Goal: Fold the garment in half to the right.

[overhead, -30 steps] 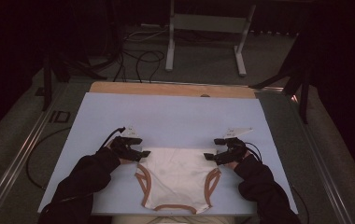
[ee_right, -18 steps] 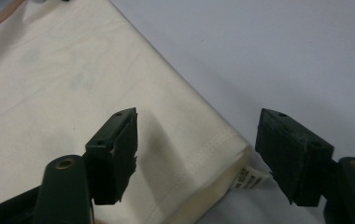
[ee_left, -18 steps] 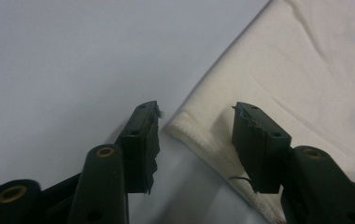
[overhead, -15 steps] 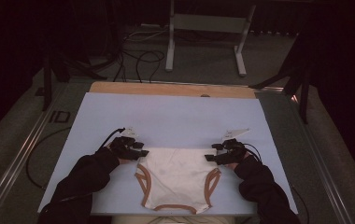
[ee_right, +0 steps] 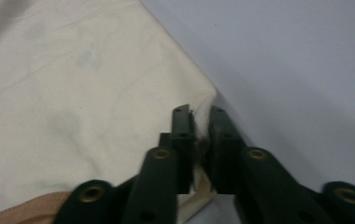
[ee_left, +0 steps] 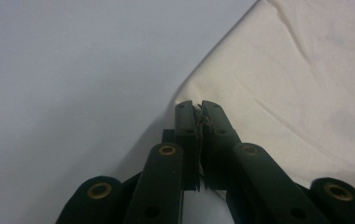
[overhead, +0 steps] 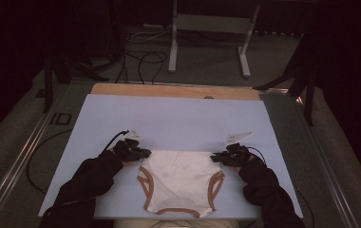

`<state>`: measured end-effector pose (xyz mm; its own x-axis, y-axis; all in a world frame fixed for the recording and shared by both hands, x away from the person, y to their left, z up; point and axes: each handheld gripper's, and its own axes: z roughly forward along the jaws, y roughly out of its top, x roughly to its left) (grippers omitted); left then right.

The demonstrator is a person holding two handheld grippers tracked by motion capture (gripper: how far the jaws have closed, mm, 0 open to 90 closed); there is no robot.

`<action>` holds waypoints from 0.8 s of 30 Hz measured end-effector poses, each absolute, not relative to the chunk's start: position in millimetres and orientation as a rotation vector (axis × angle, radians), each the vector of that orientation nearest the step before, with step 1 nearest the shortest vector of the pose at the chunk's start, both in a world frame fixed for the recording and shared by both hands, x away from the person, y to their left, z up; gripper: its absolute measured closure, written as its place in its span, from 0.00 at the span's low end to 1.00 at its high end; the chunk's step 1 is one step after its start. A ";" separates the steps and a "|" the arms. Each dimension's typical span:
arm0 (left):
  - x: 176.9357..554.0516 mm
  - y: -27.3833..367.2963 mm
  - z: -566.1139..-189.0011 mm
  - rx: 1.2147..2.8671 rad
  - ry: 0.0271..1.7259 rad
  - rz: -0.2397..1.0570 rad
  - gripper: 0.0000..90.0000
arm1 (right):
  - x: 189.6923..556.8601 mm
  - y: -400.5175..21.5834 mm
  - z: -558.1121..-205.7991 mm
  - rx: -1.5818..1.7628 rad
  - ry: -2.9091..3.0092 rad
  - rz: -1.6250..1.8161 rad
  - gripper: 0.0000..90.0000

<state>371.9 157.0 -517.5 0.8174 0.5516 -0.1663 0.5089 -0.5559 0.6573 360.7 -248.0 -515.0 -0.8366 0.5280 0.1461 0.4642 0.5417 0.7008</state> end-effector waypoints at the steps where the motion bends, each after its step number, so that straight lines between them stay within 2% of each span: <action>1: 371.7 157.3 -517.4 2.264 0.773 0.079 0.97 | 360.9 -248.6 -514.2 0.861 2.683 1.178 0.96; 24: 374.3 164.2 -501.7 2.198 0.759 0.177 0.98 | 367.0 -251.5 -505.0 0.870 2.623 1.228 0.97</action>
<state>374.3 164.2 -501.7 0.8114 0.5732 -0.1145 0.4630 -0.5106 0.7245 367.0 -251.5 -505.0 -0.8281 0.5452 0.1307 0.4496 0.5065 0.7358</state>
